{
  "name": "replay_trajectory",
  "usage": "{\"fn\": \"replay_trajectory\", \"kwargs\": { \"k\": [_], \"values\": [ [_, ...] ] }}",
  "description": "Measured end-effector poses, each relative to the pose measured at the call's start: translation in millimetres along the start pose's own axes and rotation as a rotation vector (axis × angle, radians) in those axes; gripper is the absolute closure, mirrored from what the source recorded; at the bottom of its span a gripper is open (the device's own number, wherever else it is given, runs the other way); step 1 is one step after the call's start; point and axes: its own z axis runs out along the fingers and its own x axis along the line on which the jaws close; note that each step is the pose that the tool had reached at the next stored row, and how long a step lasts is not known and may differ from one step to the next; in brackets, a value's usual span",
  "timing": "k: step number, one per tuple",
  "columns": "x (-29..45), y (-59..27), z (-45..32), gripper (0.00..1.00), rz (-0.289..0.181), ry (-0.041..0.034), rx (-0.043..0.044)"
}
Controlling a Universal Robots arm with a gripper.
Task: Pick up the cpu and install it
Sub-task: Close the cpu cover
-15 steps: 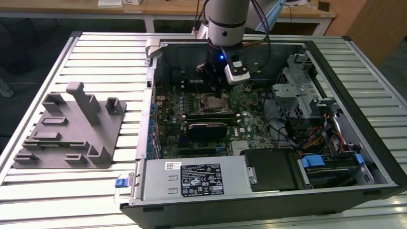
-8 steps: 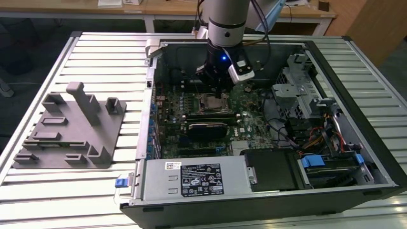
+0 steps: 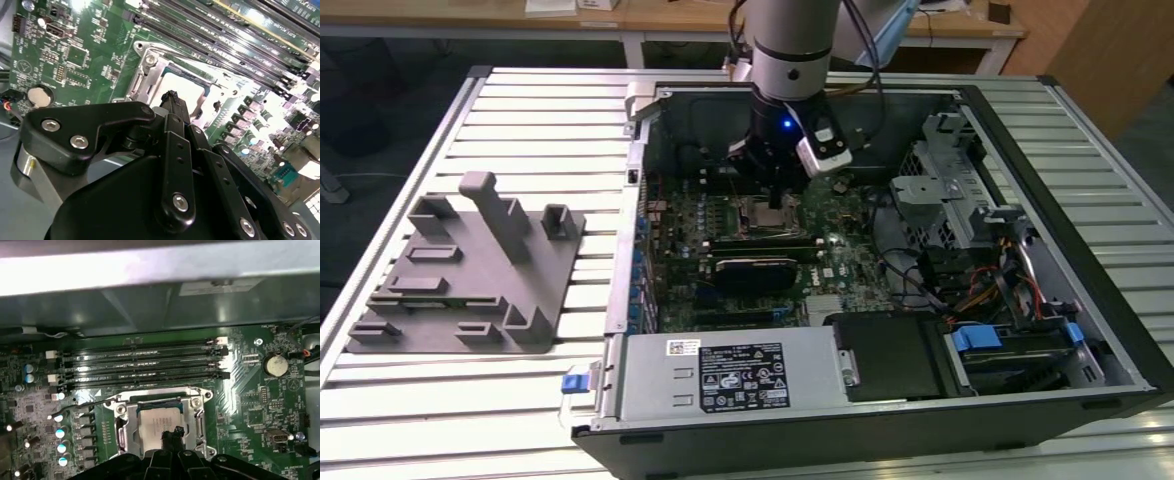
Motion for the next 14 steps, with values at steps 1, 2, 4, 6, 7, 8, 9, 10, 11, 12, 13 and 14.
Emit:
{"fn": "replay_trajectory", "kwargs": {
  "k": [1, 2, 4, 6, 7, 8, 9, 10, 11, 12, 13, 14],
  "values": [
    [1.4, -0.4, 0.2, 0.89, -0.001, 0.0, 0.0],
    [2.7, -0.8, 0.5, 0.89, -0.001, 0.0, -0.0001],
    [4.6, -1.6, 1.3, 0.89, -0.003, 0.0, -0.0001],
    [6.6, -2.5, 2.4, 0.89, -0.005, -0.0001, -0.0002],
    [7.5, -3.0, 3.1, 0.89, -0.007, -0.0001, -0.0002],
    [8.5, -3.4, 3.6, 0.89, -0.008, -0.0001, -0.0002],
    [9.7, -3.7, 4.0, 0.89, -0.009, 0.0, 0.0],
    [11.1, -4.0, 4.4, 0.89, -0.01, -0.0001, -0.0001],
    [12.5, -4.2, 4.8, 0.89, -0.011, -0.0001, -0.0002],
    [13.9, -4.3, 5.0, 0.89, -0.012, -0.0002, -0.0002],
    [15.4, -4.5, 5.3, 0.89, -0.013, -0.0001, -0.0002],
    [16.6, -4.6, 5.7, 0.89, -0.013, -0.0002, -0.0003]
  ]
}}
